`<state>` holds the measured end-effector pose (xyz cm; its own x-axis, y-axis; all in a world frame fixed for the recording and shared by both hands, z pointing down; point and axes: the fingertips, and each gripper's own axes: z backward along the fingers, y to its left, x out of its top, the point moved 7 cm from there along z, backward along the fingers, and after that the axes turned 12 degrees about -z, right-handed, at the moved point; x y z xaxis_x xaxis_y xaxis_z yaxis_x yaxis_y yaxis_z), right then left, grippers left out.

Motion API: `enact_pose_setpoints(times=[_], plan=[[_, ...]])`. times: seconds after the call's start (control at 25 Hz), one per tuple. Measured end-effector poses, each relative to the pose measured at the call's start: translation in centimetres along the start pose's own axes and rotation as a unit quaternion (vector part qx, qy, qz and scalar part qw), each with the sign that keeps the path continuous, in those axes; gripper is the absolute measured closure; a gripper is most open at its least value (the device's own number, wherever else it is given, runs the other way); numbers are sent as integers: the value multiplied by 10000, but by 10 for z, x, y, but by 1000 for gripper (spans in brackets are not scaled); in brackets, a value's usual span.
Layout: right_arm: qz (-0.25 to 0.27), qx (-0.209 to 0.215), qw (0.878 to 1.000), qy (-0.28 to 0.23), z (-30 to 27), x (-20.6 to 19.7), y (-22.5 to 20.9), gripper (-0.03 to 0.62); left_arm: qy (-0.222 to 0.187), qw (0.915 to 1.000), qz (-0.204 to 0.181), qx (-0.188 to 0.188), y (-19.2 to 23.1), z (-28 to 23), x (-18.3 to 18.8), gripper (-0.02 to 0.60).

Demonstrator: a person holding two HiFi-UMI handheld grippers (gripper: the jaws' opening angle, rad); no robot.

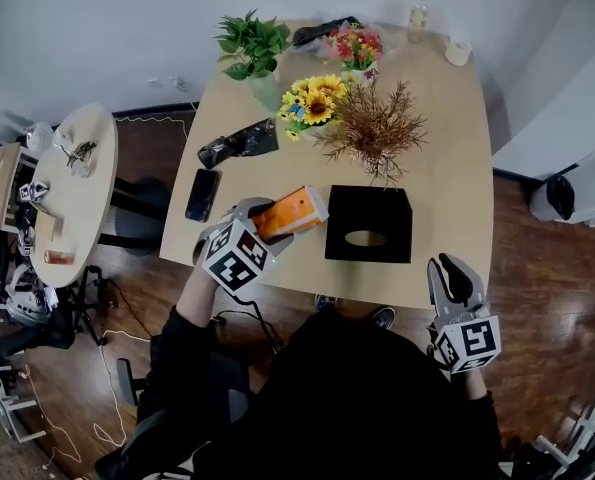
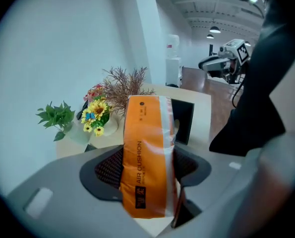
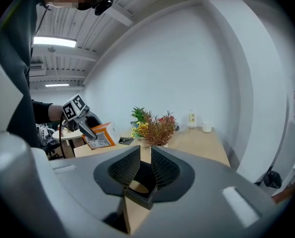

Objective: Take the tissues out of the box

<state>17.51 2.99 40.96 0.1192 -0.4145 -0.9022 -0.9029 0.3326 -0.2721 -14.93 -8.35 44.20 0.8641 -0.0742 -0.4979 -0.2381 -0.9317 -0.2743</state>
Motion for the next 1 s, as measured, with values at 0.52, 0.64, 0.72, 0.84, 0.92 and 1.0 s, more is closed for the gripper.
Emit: enact_pose_setpoints(times=[0.52,0.64,0.72,0.84,0.92,1.0], plan=[[52,14,9998,179,-16,-5,29,530,461,9971,-188,-581,-21,-21,-57,314],[170,14,9996,223,-18,-6,33,530,593,9948,-357,-752,-24,-38,-65,314],[183,-26,9994,281,-19,-7,36,531,694,9927,-480,-861,-27,-48,-71,313],[153,-47,9993,336,-24,-9,42,531,775,9903,-578,-998,-32,-59,-78,313],[149,-38,9993,334,-30,-11,46,531,784,9895,-612,-1053,-35,-66,-82,311],[154,-25,9992,358,-35,-14,49,531,785,9889,-622,-1094,-38,-73,-86,310]])
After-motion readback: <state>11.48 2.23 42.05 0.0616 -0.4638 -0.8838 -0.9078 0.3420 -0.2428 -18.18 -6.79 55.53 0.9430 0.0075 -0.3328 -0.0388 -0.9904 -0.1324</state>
